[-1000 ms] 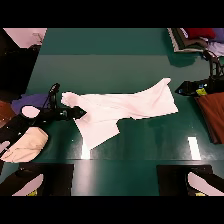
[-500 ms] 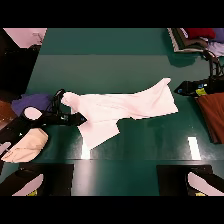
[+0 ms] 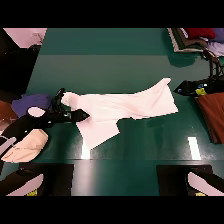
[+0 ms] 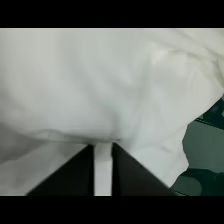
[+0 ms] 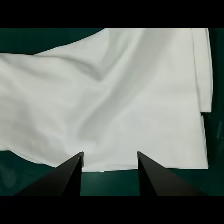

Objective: Fold the shirts.

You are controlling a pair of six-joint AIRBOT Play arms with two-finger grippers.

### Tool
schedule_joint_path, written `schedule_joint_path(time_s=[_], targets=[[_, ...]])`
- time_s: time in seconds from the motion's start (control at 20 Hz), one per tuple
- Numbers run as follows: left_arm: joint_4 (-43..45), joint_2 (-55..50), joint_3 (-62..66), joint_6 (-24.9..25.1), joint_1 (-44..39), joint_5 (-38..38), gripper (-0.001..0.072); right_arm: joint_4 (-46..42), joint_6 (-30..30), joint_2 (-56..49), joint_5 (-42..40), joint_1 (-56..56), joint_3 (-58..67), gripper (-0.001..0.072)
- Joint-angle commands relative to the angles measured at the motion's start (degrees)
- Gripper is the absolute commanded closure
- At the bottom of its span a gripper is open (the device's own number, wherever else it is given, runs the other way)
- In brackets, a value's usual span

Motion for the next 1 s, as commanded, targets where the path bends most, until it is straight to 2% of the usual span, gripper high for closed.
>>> schedule_joint_path(time_s=[0.0,0.15,0.35,0.55,0.65,0.7,0.8,0.95], targets=[[-2.4,-0.4,0.2,1.6,0.0,0.4,0.0685,0.0,0.0,0.0,0.0,0.0,0.0,0.0329],[-1.4,0.8,4.0,1.6,0.1,-2.4,0.0686,-0.2,0.0,0.0,3.6,-1.9,0.0,0.0329],[7.1,4.0,16.4,1.2,0.1,-8.3,0.0686,-2.0,0.0,0.0,8.5,-9.3,-0.9,0.0329],[15.8,4.1,21.0,-3.4,0.1,-14.2,0.0665,-1.4,0.0,0.0,7.5,-14.3,-9.1,0.0324],[23.6,3.7,19.3,-11.0,0.1,-15.4,0.0089,-1.3,-0.7,0.0,6.0,-14.6,-13.2,0.0324],[27.1,3.7,17.8,-14.1,0.1,-15.4,0.0088,-1.0,-1.1,0.0,5.4,-14.6,-14.7,0.0324],[31.5,3.7,13.8,-16.2,0.1,-14.0,0.0089,1.9,-2.0,0.0,3.9,-14.5,-16.7,0.0324],[31.1,3.5,7.5,-18.0,0.1,-6.7,0.0089,4.6,-2.4,0.0,2.8,-14.5,-16.3,0.0324]])
